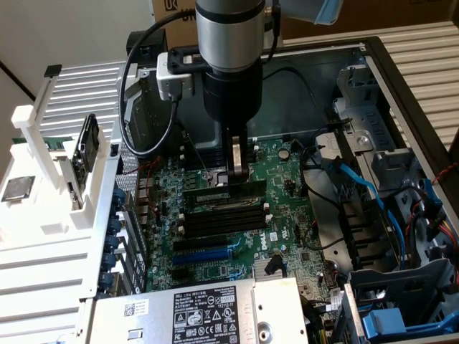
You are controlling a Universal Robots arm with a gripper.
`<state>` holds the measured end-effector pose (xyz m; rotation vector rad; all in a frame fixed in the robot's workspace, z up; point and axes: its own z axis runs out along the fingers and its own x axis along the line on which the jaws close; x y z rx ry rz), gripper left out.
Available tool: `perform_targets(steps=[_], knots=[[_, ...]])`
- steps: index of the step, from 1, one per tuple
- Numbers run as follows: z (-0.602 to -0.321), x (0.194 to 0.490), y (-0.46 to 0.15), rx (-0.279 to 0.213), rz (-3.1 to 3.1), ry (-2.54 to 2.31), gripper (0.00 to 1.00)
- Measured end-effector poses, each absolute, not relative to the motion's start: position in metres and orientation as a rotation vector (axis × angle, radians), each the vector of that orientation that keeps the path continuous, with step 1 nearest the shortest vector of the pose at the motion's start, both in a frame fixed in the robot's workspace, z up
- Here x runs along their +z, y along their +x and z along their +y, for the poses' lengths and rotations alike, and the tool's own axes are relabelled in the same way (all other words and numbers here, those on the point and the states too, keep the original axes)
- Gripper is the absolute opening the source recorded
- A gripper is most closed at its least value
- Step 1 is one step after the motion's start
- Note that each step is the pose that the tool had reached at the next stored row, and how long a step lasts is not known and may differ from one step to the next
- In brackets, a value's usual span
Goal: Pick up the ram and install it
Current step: 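Insert the ram into the slot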
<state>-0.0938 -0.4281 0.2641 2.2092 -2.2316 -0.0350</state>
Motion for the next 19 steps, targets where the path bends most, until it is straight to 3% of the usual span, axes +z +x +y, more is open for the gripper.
perform_targets(steps=[19], knots=[[-0.436,0.243,-0.094,-0.033,-2.213,2.226,0.13]])
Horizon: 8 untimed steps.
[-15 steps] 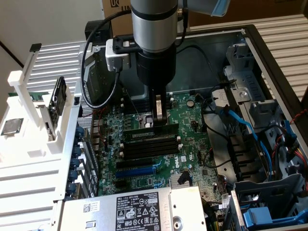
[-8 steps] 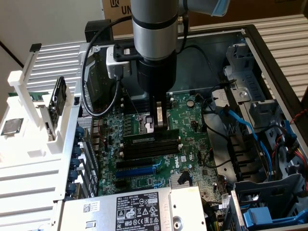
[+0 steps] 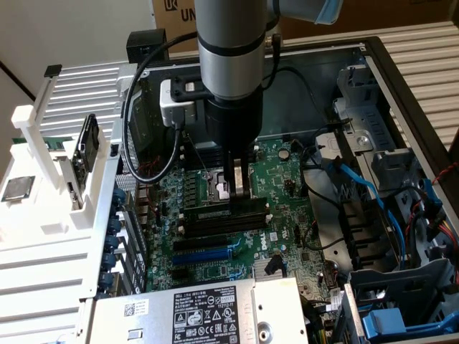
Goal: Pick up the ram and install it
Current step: 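Insert the ram into the slot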
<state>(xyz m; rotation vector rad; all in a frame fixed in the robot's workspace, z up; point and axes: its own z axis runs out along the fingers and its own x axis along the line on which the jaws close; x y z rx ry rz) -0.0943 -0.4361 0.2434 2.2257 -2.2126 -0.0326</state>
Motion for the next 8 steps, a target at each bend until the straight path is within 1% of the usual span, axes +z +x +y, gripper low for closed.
perform_targets(steps=[8], knots=[[-0.4352,0.2424,-0.0944,-0.03,-2.211,2.224,0.13]])
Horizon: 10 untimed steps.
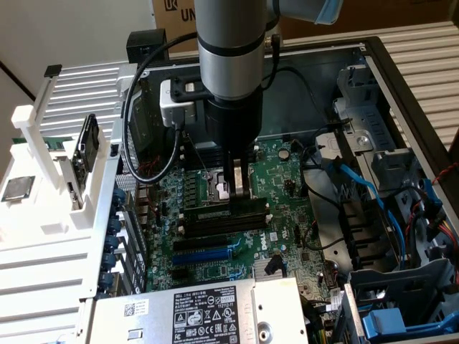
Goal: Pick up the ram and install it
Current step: 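Insert the ram into the slot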
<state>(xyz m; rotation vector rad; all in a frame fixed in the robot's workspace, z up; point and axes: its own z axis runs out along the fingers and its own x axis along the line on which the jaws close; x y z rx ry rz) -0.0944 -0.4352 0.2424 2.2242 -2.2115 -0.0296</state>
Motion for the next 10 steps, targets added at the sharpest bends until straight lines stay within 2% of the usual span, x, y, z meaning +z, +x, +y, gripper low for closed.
perform_targets(steps=[10], knots=[[-0.4348,0.2413,-0.0959,-0.03,-2.242,2.194,0.13]])
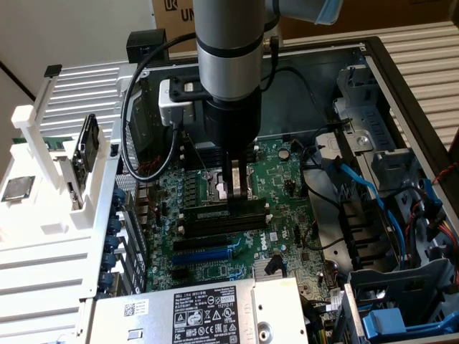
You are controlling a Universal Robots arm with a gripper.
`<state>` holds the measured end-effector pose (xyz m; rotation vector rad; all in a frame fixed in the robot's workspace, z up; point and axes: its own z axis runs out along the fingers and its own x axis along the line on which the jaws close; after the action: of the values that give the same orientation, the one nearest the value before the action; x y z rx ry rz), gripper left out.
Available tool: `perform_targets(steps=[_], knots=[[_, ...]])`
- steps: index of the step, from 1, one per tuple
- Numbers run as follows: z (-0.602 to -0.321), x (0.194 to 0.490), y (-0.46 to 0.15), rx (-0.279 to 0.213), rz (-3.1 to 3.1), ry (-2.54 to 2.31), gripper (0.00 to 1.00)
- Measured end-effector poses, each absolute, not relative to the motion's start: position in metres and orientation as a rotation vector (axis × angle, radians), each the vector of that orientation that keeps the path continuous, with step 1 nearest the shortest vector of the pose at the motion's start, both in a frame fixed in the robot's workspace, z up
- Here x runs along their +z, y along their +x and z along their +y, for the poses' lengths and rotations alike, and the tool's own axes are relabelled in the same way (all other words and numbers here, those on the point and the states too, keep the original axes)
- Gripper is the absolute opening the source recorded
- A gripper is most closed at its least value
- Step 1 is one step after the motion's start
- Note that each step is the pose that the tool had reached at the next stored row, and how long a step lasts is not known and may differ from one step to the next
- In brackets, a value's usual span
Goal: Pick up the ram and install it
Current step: 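Insert the ram into the slot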
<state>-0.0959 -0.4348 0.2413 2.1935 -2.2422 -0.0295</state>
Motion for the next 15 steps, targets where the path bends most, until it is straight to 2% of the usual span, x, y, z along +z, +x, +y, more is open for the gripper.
perform_targets(steps=[15], knots=[[-0.4349,0.2396,-0.0973,-0.028,-2.236,2.201,0.13]])
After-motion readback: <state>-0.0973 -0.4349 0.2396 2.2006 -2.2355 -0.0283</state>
